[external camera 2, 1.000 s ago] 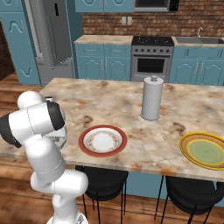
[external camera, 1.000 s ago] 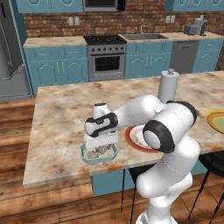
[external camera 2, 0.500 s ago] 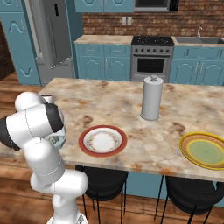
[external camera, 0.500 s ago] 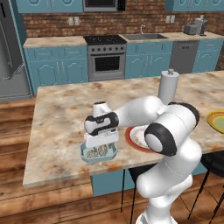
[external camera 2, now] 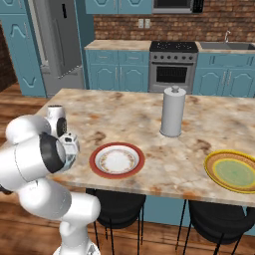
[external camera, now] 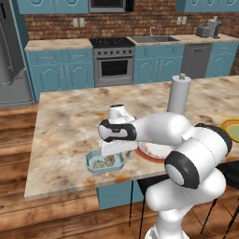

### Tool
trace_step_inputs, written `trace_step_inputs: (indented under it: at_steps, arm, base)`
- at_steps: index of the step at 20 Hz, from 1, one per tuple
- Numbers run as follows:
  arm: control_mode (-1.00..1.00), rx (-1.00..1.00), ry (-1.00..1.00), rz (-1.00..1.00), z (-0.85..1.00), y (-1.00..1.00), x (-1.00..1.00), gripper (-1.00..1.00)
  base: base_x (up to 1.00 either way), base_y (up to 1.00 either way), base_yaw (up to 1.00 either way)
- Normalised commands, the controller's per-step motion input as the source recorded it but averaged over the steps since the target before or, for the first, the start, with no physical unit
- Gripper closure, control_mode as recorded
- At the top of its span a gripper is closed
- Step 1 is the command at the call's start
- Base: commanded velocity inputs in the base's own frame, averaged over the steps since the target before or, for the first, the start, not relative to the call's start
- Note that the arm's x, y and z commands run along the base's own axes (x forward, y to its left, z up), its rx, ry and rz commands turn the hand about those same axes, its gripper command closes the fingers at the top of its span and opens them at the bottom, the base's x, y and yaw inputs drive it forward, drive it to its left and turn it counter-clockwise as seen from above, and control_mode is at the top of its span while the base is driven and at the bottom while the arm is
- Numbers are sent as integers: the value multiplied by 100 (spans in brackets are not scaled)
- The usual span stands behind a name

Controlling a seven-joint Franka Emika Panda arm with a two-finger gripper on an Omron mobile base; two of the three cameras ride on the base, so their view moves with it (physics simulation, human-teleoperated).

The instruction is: Place two dumplings into each of the tupperware containers and then place the containers in the fridge.

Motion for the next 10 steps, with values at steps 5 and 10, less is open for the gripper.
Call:
trace_step_inputs:
  at_steps: [5, 10]
  arm:
    - [-100, 0, -14, -1, -4, -41, 6, -100]
    - [-100, 0, -9, 0, -2, -29, 13, -100]
  base:
    - [0, 0, 0]
    - [0, 0, 0]
